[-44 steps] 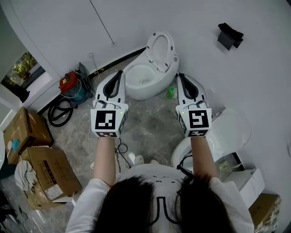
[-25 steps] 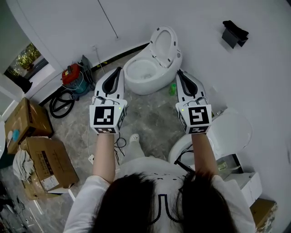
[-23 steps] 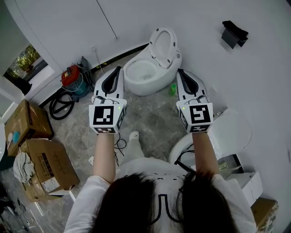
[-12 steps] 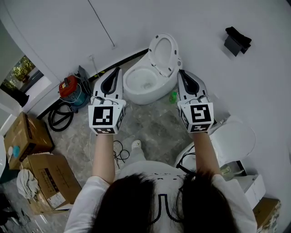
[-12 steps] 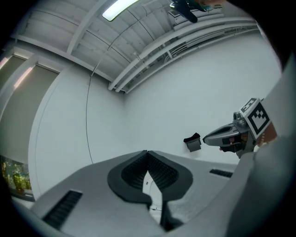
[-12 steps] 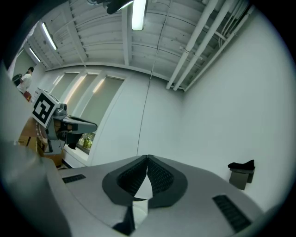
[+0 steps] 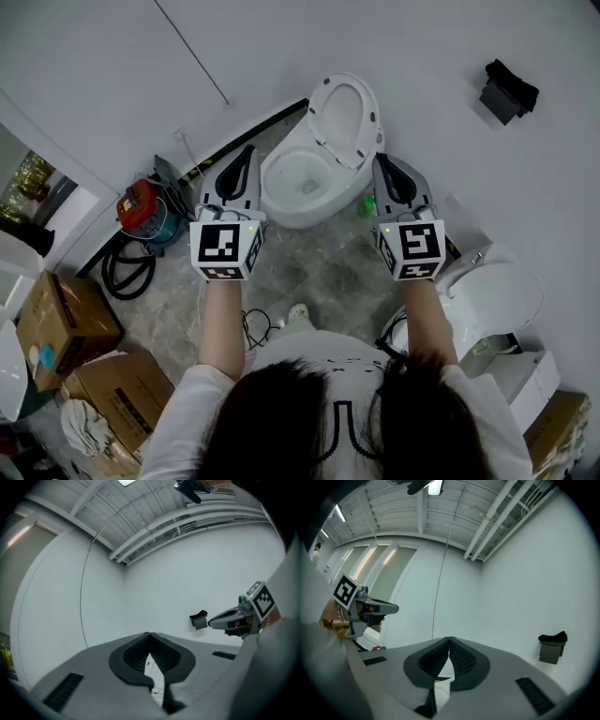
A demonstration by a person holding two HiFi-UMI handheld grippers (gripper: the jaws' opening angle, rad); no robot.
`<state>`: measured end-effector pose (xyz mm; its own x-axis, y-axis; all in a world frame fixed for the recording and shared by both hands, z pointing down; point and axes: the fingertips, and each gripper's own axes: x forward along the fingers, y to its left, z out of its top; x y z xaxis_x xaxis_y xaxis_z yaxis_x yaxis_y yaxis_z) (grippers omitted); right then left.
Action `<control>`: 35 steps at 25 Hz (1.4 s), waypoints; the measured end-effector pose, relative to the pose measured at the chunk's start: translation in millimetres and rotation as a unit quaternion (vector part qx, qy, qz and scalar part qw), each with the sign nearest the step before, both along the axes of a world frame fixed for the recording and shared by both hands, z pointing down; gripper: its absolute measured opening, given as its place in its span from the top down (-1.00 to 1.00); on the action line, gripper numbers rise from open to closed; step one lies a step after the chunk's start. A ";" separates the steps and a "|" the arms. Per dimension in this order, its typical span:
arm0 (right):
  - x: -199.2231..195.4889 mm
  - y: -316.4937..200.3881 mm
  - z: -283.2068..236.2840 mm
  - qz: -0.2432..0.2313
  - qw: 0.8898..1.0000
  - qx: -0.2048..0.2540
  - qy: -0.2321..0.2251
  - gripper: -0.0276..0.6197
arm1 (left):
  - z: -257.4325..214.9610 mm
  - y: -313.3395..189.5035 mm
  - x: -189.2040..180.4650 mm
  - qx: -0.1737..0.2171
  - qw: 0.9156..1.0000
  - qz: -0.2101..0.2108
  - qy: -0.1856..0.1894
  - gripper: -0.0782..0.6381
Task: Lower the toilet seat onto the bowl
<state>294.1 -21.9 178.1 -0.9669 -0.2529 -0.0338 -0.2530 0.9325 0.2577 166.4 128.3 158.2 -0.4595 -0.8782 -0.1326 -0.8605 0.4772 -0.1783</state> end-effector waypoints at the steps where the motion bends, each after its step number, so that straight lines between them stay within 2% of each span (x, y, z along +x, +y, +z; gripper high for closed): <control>1: -8.1 -2.1 2.5 0.003 1.000 -0.004 0.001 0.83 | 2.0 -1.5 -10.9 0.002 1.000 0.001 0.005 0.76; 5: -40.3 -9.9 9.9 0.017 1.000 -0.015 0.006 0.83 | 7.3 -7.7 -48.6 0.007 1.000 0.008 0.017 0.76; 10: -67.4 -12.5 19.4 0.028 0.999 -0.025 0.015 0.83 | 16.1 -15.8 -78.7 0.002 0.999 0.020 0.031 0.76; 13: -76.9 -15.5 25.5 0.035 0.999 -0.038 0.018 0.83 | 22.1 -21.2 -91.8 0.001 0.999 0.024 0.041 0.76; 23: -107.1 -41.7 35.4 0.046 0.998 -0.036 0.027 0.83 | 30.4 -46.1 -122.2 0.001 0.998 0.035 0.045 0.76; 31: -143.6 -88.8 51.6 0.068 0.996 -0.056 0.025 0.83 | 41.4 -92.2 -164.3 -0.016 0.998 0.050 0.045 0.76; 35: -162.1 -123.4 57.8 0.096 0.993 -0.067 0.020 0.82 | 46.4 -124.1 -192.2 -0.026 0.997 0.057 0.049 0.76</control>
<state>132.0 -145.3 235.9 -0.9004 -0.4322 0.0506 -0.4211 0.8947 0.1488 -25.8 4.2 204.6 -0.3643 -0.9302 -0.0452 -0.9234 0.3671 -0.1123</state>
